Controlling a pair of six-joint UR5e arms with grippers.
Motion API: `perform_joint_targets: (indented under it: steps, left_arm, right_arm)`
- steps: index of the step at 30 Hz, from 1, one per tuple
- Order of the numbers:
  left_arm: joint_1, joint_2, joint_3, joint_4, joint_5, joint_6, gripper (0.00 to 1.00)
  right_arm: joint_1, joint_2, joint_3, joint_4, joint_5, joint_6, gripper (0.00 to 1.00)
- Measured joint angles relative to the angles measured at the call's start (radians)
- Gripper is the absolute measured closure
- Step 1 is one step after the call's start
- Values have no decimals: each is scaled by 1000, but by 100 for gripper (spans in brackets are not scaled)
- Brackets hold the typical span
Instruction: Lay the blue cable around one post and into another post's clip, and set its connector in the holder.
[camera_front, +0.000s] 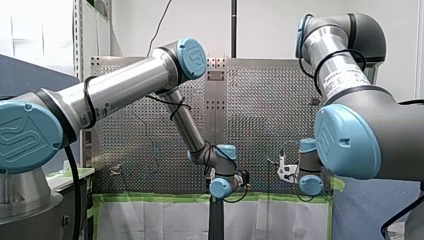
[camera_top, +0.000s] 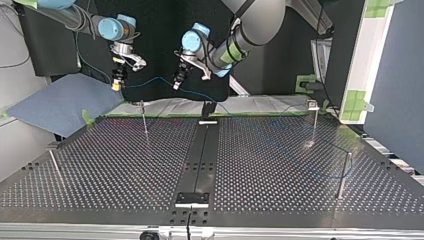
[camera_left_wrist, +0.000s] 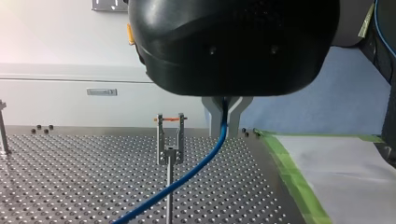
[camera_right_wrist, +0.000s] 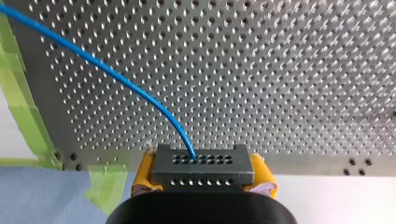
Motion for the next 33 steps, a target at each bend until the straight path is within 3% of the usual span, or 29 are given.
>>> perform_joint_targets:
  steps: [4,7,17,26,33]
  left_arm:
    - [-3,-26,23,-21,-4,-6,100]
    - [-4,-51,50,-48,-14,-11,100]
    - [15,-68,102,-93,-18,-42,100]
    - [38,-69,125,-115,-27,-53,100]
    - [47,-68,133,-129,-43,-55,100]
  right_arm:
    - [-37,1,1,-3,-31,6,95]
    - [-53,8,1,-11,-43,8,95]
    - [-68,81,-16,-51,-51,8,95]
    - [-84,110,-36,-66,-56,15,95]
    - [-102,132,-63,-59,-86,19,95]
